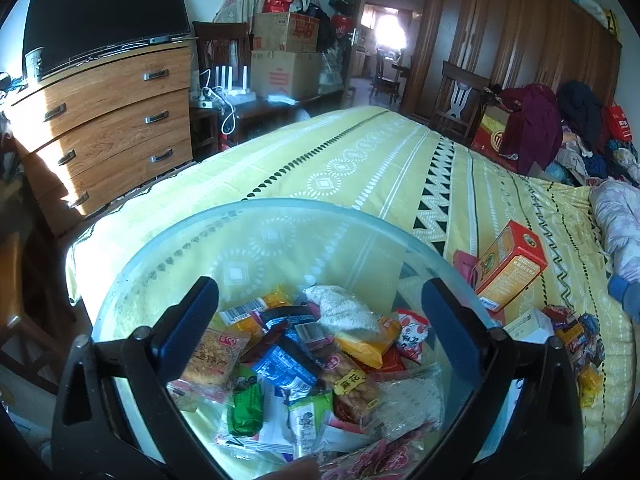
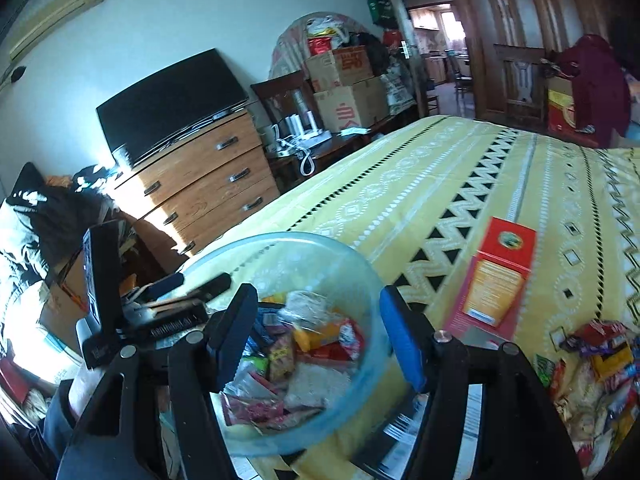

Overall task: Organize snacks
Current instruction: 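Move both open grippers back to the snack pile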

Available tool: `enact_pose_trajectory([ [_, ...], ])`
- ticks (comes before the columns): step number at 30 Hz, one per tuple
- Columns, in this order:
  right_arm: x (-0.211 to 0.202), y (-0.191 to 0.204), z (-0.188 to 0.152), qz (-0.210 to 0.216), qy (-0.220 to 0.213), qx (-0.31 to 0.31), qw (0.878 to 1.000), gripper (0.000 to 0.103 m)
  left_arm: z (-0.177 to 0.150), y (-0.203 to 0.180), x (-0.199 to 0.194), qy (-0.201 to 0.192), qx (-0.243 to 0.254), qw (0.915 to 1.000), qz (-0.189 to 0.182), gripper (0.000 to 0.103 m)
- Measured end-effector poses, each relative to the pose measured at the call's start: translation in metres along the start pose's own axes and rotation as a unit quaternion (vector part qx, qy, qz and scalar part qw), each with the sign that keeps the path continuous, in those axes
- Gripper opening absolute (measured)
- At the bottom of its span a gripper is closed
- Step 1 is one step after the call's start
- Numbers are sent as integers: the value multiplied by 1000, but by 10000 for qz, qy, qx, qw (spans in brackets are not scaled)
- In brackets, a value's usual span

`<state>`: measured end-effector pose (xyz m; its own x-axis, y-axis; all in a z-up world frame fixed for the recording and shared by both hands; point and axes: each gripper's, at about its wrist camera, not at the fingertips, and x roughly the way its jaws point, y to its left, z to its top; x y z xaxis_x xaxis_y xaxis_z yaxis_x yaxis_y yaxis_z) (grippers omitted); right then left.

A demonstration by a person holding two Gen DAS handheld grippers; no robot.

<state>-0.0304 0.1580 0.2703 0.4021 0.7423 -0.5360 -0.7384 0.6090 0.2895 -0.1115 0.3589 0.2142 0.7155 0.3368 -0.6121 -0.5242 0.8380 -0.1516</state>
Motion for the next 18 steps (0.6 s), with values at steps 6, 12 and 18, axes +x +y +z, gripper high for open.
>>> enact_pose_trajectory([
  [6, -57, -41, -31, -580, -248, 176, 9979, 67, 2, -24, -19, -227, 41, 9990, -380, 103],
  [12, -120, -93, -91, -1287, -303, 465, 9901, 68, -9, -94, -49, -411, 506, 9899, -1259, 103],
  [18, -176, -156, -169, -1916, -64, 1191, 9742, 68, -44, -195, -74, -260, 1503, 9663, -2075, 103],
])
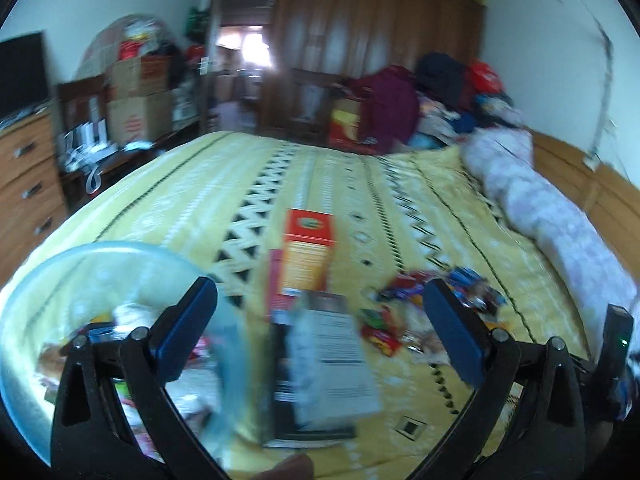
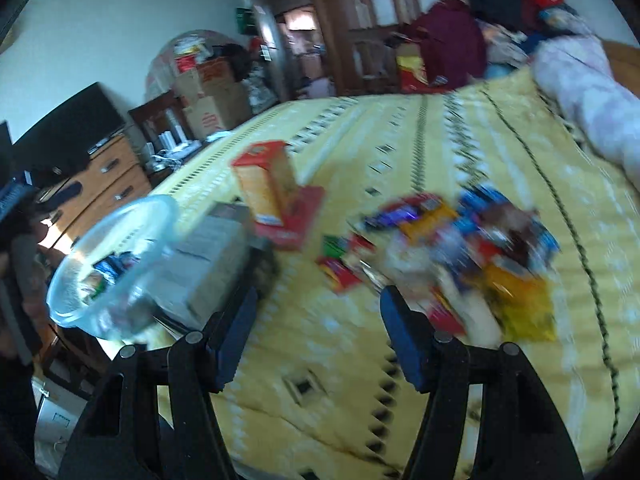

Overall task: Organize snacks
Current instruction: 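Move both open grippers back to the snack pile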

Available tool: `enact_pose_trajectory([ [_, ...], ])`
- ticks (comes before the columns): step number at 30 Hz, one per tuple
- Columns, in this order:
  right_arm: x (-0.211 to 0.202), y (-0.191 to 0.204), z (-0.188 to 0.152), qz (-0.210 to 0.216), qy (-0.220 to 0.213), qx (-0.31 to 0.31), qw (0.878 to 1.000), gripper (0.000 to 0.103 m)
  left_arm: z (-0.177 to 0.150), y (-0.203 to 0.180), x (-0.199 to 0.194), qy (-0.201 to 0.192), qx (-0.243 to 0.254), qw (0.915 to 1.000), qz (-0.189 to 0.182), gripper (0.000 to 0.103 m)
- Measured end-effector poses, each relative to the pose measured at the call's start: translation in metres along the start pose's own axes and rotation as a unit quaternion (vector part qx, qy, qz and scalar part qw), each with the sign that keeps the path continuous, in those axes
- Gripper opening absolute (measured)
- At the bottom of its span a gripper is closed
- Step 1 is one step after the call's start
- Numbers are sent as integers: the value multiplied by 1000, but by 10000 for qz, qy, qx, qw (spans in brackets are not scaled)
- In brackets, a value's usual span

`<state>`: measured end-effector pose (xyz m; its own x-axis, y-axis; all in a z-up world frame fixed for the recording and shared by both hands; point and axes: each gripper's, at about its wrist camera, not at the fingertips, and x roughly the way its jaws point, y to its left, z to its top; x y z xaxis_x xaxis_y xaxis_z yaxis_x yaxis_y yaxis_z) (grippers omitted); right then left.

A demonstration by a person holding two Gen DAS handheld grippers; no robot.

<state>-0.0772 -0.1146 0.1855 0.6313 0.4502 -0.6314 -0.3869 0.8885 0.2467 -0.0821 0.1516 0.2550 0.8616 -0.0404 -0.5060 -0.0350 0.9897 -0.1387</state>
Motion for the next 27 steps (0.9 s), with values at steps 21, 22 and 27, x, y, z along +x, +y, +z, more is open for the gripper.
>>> enact_pose_trajectory([
  [21, 52, -255, -63, -723, 424, 1862, 9789, 68, -64, -117, 93, 1436, 742, 9861, -377, 102],
  [22, 61, -264, -58, -668, 424, 2008, 9764, 68, -64, -118, 95, 1456, 767, 9857, -363, 102],
  [27, 109, -289, -37, -424, 519, 2373, 9691, 69, -68, -116, 105, 1556, 789, 9843, -273, 102],
])
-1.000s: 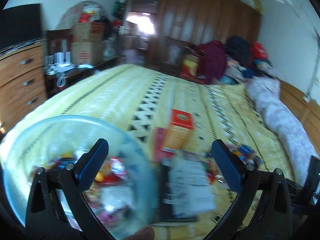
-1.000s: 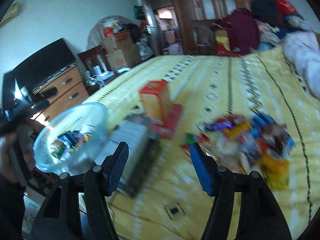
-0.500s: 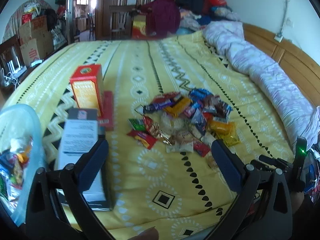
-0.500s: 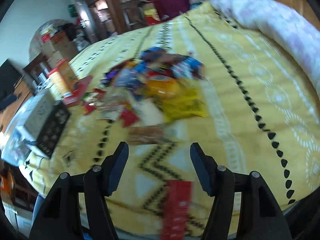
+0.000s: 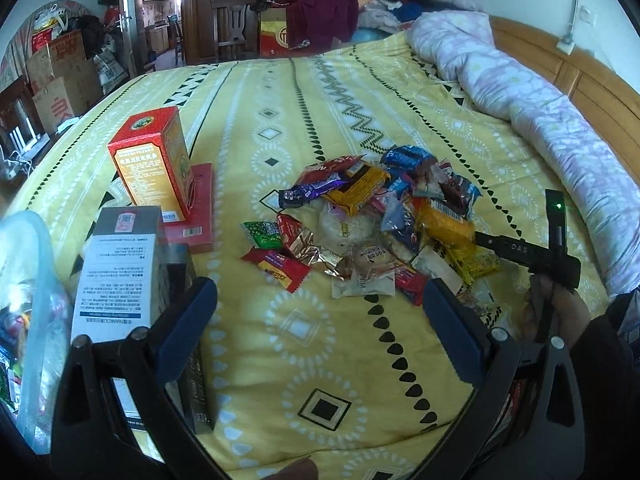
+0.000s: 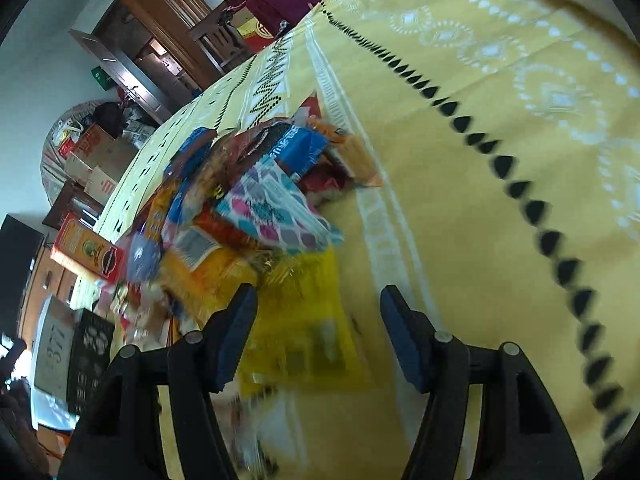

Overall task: Organize snacks
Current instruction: 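Move both open grippers back to the snack pile, then grasp a yellow barcode packet with the right gripper while the left gripper grasps a clear pastry packet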

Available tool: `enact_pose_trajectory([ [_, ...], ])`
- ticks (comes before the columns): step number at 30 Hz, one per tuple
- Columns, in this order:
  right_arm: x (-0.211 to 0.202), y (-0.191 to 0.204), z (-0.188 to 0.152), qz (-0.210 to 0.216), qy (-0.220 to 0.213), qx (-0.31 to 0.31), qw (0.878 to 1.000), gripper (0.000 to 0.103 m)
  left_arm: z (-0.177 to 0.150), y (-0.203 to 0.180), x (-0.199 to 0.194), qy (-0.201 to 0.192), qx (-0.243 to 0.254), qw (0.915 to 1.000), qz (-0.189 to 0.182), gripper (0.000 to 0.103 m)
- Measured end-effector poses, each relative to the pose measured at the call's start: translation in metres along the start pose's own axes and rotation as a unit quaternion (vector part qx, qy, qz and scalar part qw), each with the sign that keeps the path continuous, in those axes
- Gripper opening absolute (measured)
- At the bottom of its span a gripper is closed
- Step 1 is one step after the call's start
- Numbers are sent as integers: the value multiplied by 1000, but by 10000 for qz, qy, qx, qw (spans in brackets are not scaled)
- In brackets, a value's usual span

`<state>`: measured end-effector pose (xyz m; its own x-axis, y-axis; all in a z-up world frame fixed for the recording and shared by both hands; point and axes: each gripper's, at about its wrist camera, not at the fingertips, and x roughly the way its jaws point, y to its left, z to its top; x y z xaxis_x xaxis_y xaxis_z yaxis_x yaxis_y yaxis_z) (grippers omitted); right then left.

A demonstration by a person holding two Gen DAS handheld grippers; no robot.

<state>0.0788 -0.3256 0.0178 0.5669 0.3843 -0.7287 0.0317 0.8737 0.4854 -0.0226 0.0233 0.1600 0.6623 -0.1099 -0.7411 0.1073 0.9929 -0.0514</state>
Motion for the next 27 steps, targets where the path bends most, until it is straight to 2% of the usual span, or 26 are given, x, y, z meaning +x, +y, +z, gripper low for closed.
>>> enact_pose_trajectory([
  [2, 10, 16, -6, 79, 152, -124, 9998, 69, -1, 4, 4, 47, -69, 10000, 28, 102],
  [5, 14, 53, -33, 420, 741, -525, 9950, 69, -2, 10, 8, 99, -161, 9998, 16, 102],
  [9, -26, 71, -61, 920, 685, -778, 9903, 69, -5, 20, 3, 69, -244, 9997, 11, 102],
  [12, -47, 80, -81, 437, 632, -1581, 9844, 69, -8, 28, 5, 124, -355, 9993, -54, 102],
  [14, -46, 88, -91, 299, 799, -2141, 9731, 69, -10, 30, 7, 168, -350, 9992, -86, 102],
  [17, -36, 95, -93, 47, 814, -2693, 9596, 69, -14, 30, 9, 268, -303, 9990, -184, 102],
  [20, -21, 102, -89, 43, 852, -2978, 9508, 72, -17, 29, 10, 376, -243, 9986, -273, 102],
  [21, -17, 103, -88, 83, 894, -3056, 9479, 80, -18, 27, 11, 386, -196, 9987, -253, 102],
  [22, -11, 103, -88, 131, 941, -3101, 9459, 81, -19, 26, 11, 404, -154, 9988, -236, 102],
  [26, -6, 109, -101, 320, 1096, -3077, 9446, 80, -19, 24, 12, 413, -129, 9989, -192, 102],
  [27, -5, 111, -109, 358, 1153, -3110, 9427, 75, -19, 22, 12, 420, -135, 9988, -200, 102],
])
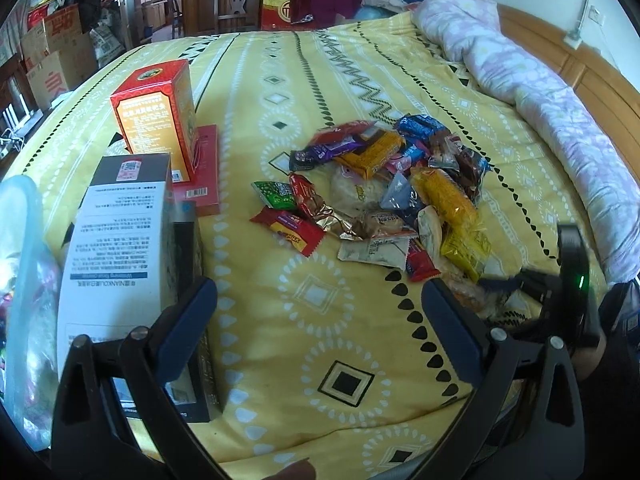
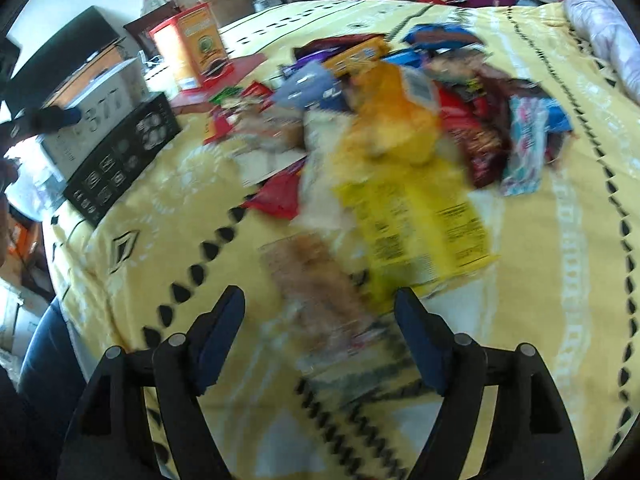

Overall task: Organize snacks
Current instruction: 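Grasp a yellow barcode packet with the right gripper while the left gripper grasps a clear pastry packet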

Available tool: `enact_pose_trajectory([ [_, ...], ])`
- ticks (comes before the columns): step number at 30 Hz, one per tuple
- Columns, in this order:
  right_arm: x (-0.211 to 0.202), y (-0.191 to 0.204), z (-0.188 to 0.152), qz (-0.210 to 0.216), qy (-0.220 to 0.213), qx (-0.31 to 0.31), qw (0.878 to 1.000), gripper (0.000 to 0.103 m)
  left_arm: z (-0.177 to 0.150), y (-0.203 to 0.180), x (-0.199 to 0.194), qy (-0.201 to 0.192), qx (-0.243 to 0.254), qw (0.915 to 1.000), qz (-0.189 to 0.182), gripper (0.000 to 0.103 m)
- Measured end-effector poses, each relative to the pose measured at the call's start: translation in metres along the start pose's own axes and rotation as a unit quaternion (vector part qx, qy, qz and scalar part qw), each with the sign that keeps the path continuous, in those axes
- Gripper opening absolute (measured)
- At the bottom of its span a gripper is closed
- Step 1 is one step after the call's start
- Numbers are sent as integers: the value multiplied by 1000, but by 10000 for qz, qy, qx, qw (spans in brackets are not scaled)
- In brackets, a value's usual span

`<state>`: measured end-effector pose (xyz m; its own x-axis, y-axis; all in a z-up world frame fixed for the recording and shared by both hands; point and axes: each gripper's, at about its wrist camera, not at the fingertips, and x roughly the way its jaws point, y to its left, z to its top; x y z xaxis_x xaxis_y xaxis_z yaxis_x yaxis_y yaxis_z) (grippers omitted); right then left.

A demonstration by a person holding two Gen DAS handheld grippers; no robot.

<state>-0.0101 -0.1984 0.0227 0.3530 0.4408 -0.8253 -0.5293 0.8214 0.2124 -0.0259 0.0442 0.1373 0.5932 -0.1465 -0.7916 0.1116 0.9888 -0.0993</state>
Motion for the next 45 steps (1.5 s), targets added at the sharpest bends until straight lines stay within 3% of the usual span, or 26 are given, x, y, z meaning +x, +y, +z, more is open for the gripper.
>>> enact_pose_trajectory([
  [3, 3, 13, -12, -193, -47, 31, 9998, 55, -1, -7, 2, 24, 104, 9999, -45, 102],
  [5, -7, 13, -16, -61, -201, 354, 9992, 47, -2, -13, 2, 30, 174, 9998, -68, 102],
  [11, -42, 20, -32, 38, -619, 770, 9951, 44, -3, -25, 13, 71, 263, 9996, -62, 102],
  [15, -36, 18, -45, -93, -201, 677, 9975, 46, -7, -39, 26, 253, 372, 9989, -120, 99],
  [17, -48, 16, -43, -188, -380, 648, 9970, 49, -9, -49, 25, 203, 618, 9979, -54, 98],
  [19, -68, 7, -30, -171, -819, 733, 9938, 68, -8, -56, 26, 174, 744, 9971, -61, 98],
  [20, -74, -1, -19, -206, -1012, 797, 9914, 70, -7, -57, 29, 194, 716, 9972, -92, 98],
  [23, -65, -27, 22, -283, -1146, 943, 9885, 70, -5, -55, 38, 290, 567, 9979, -118, 98],
  [28, -7, -67, 96, -417, -703, 1194, 9895, 70, -11, -60, 39, 459, 472, 9973, -314, 98],
  [29, 5, -70, 105, -319, -564, 1221, 9904, 70, -13, -61, 40, 533, 424, 9969, -395, 98],
  [31, 23, -72, 113, -127, -282, 1179, 9925, 47, -19, -64, 42, 679, 362, 9956, -528, 98],
  [33, 14, -68, 107, -224, -386, 1195, 9918, 43, -26, -70, 44, 800, 343, 9936, -727, 98],
  [35, -18, -63, 92, -124, -832, 1344, 9873, 42, -33, -78, 50, 915, 343, 9914, -866, 98],
  [38, -69, -48, 54, -150, -1290, 1405, 9815, 42, -42, -85, 57, 984, 286, 9918, -763, 94],
  [41, -82, -30, 9, -692, -1030, 1217, 9848, 42, -46, -80, 61, 1002, 187, 9933, -552, 92],
  [45, -53, -14, -33, -1179, -269, 802, 9894, 42, -46, -78, 55, 923, 196, 9948, -390, 92],
])
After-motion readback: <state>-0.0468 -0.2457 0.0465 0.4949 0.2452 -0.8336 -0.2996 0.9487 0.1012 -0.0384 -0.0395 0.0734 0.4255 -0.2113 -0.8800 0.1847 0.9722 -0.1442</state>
